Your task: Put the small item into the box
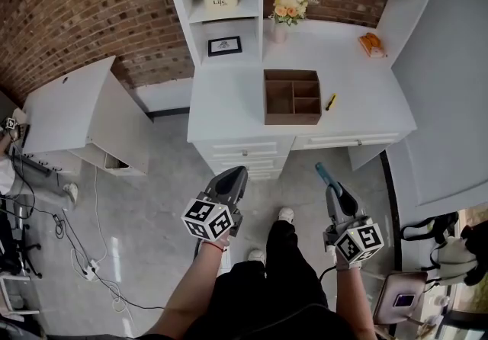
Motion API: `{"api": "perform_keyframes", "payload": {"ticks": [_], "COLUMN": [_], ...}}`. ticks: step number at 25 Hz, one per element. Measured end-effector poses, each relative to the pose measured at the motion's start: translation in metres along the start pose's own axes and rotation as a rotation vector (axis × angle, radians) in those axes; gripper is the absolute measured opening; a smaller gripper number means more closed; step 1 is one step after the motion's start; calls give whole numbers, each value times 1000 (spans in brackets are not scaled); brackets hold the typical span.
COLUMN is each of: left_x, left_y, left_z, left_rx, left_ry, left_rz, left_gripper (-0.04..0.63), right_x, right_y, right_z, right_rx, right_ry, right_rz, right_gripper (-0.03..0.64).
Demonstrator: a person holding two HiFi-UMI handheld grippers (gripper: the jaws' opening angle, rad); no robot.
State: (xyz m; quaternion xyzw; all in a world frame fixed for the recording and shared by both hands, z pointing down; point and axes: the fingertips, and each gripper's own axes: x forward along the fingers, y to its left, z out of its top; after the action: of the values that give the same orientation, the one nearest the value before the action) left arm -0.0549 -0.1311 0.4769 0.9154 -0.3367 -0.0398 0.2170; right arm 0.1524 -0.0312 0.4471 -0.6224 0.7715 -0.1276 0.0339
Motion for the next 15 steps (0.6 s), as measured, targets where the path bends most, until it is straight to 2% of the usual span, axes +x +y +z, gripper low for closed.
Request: {"api": "perform_keyframes", "payload": {"ticks": [15], "left_x": [98], "left_y": [38], "left_z": [22], "left_rx": [-17], "left_ry": [-10], "left_rz": [59], "left_gripper": [3], "right_x": [102], "right_y": [-60], "right_z": [16], "right_rx": [4], "right_ry": [41], "right_rz": [108], "right_gripper": [67]}}
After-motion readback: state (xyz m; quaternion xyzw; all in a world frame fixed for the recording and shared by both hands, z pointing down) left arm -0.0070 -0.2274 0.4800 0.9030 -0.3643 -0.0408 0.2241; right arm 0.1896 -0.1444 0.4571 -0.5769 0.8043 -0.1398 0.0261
